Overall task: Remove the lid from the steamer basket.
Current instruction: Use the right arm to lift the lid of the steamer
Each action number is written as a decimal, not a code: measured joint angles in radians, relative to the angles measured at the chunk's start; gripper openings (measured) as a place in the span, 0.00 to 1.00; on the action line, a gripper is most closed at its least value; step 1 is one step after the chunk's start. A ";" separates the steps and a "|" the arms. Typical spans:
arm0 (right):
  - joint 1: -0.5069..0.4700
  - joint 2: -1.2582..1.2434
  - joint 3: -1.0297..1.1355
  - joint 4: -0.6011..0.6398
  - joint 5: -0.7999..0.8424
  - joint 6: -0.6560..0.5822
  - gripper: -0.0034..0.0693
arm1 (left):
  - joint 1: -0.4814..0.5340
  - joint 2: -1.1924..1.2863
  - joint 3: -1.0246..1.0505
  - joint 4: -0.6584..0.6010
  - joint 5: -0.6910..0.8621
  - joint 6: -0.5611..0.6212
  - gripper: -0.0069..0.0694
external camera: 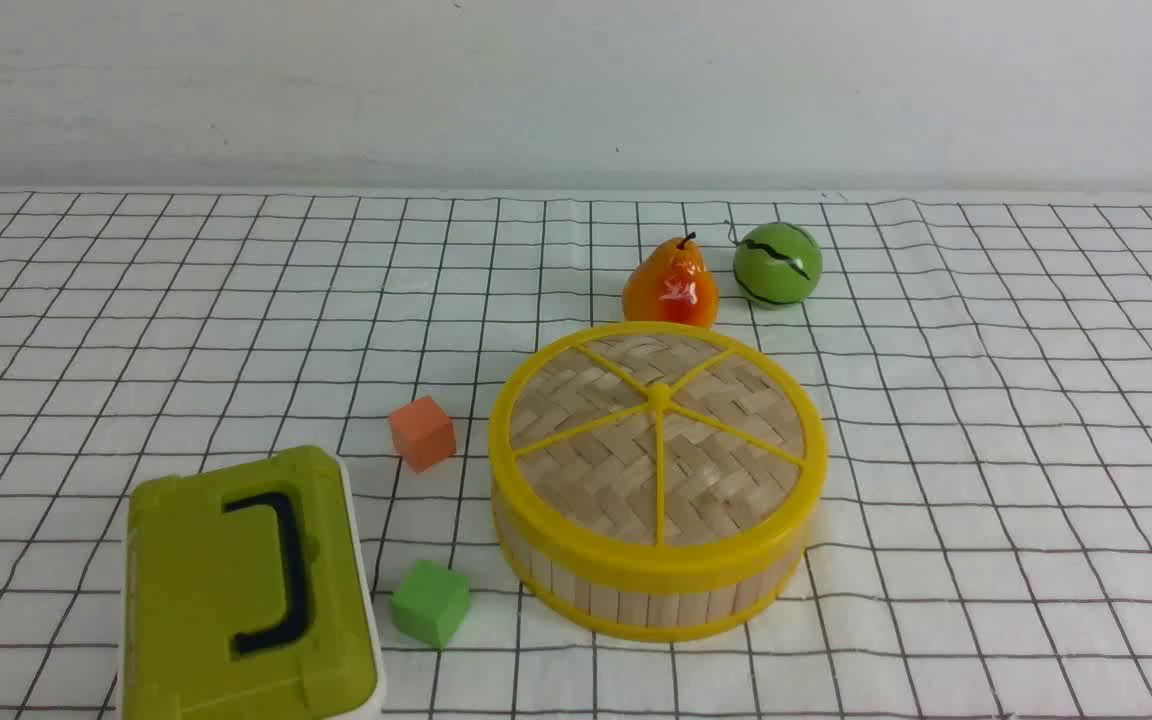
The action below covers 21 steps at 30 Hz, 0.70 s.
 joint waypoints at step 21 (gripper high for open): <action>0.000 0.000 0.000 -0.001 0.000 0.000 0.15 | 0.000 0.000 0.000 0.000 0.000 0.000 0.40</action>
